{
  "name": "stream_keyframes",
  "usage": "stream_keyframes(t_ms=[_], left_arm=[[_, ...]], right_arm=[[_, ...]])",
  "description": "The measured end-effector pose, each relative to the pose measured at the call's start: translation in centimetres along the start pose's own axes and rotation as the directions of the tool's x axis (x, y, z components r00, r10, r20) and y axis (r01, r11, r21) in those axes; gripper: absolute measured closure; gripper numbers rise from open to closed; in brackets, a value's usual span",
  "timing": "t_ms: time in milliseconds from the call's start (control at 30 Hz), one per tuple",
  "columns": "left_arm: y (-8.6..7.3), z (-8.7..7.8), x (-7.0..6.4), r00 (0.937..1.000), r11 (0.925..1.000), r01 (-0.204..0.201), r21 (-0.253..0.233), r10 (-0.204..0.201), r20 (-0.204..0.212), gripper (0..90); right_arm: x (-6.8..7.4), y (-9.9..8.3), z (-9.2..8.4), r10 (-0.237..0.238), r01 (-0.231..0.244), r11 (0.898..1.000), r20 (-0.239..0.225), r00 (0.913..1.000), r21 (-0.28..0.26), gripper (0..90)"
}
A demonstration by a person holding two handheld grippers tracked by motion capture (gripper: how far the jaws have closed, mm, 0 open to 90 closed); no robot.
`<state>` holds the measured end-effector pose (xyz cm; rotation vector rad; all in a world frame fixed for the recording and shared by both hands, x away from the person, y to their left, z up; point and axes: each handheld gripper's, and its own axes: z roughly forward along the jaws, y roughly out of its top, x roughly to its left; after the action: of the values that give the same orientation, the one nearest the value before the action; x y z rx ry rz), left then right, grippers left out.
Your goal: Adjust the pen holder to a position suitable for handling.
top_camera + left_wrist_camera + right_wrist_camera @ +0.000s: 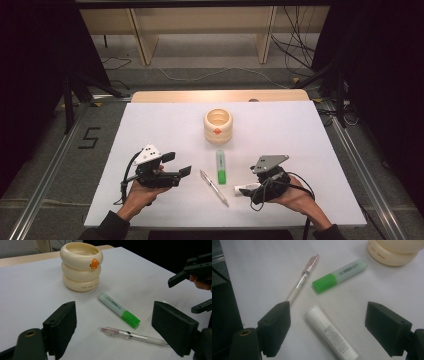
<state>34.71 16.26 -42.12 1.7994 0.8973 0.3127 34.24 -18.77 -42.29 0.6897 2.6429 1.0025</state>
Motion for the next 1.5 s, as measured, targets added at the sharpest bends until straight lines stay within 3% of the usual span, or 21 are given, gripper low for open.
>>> stream_keyframes(t_ms=[400,833,1167,1433,1500], left_arm=[[-0.1,-0.2,-0.4,0.9997,0.9996,-0.026,0.014,0.026,0.001,19.4],[-0.4,-0.6,-0.5,0.9997,0.9995,-0.022,0.025,0.021,0.008,18.8],[-0.6,-1.0,-0.5,0.9998,0.9999,-0.01,0.006,0.01,0.015,18.7],[-0.9,-1.4,-0.6,0.9998,0.9999,-0.01,-0.004,0.01,0.017,18.7],[-1.0,-1.4,-0.6,0.9998,0.9999,-0.012,-0.007,0.012,0.017,18.7]], right_arm=[[-0.6,0.5,1.9,-0.065,0.07,0.989,-0.038,0.9972,0.133,23.4],[-0.6,0.6,3.4,-0.101,0.116,0.972,-0.083,0.9914,0.203,25.6],[-0.5,0.7,4.3,-0.128,0.145,0.956,-0.083,0.9883,0.255,28.5],[-0.5,0.9,5.0,-0.156,0.178,0.936,-0.094,0.9833,0.303,32.8],[-0.4,0.8,5.3,-0.157,0.18,0.937,-0.098,0.9827,0.3,33.7]])
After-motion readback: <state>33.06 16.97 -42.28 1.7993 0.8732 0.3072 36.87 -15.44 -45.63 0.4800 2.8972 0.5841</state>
